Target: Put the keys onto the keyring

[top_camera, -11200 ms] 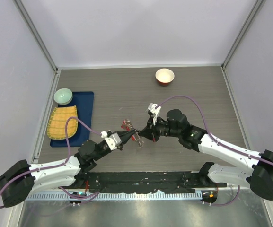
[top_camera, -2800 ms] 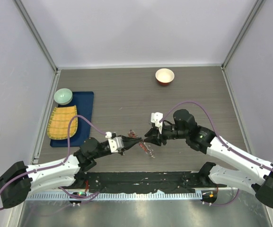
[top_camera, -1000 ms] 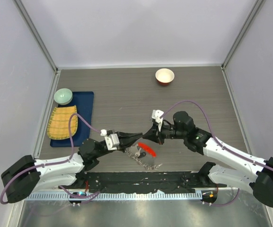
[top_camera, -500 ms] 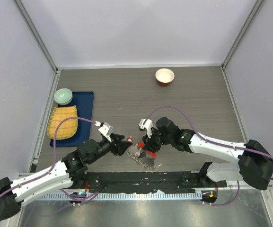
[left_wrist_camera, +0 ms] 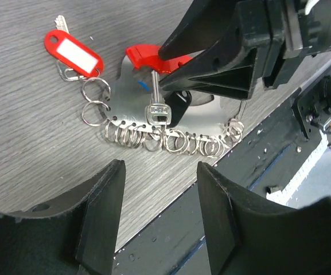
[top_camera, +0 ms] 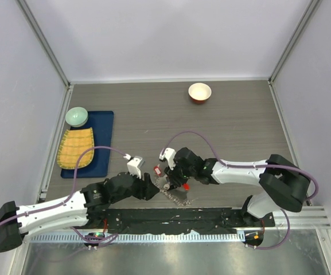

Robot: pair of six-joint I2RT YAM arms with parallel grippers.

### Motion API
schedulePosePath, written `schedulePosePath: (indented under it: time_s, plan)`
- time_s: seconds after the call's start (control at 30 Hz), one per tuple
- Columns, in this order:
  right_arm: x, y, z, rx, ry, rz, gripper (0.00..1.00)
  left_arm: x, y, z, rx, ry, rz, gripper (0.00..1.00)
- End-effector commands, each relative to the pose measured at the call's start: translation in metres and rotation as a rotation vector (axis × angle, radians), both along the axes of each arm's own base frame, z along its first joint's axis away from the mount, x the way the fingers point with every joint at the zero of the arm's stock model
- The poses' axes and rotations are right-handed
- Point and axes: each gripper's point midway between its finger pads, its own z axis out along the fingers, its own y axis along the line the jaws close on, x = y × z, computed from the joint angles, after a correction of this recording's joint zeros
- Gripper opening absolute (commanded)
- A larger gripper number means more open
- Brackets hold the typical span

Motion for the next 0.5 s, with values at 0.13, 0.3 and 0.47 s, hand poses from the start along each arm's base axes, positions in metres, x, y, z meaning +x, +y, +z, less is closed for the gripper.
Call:
schedulePosePath:
  time_s: [0.13,0.3,0.47]
  plan:
    - [0.055,-0.007,-0.004,0.010,-0.052,-0.242,0.39,0.016,-0.010,0.028,-0.004,0.016,0.093,0.55]
    - [0.079,-0.018,-0.007,0.014,-0.071,-0.335,0.39,0.017,-0.022,0.019,0.066,0.059,0.071,0.51]
    - [0.095,-0.021,-0.005,0.061,-0.063,-0.405,0.40,0.016,-0.048,0.023,0.130,0.040,0.019,0.51]
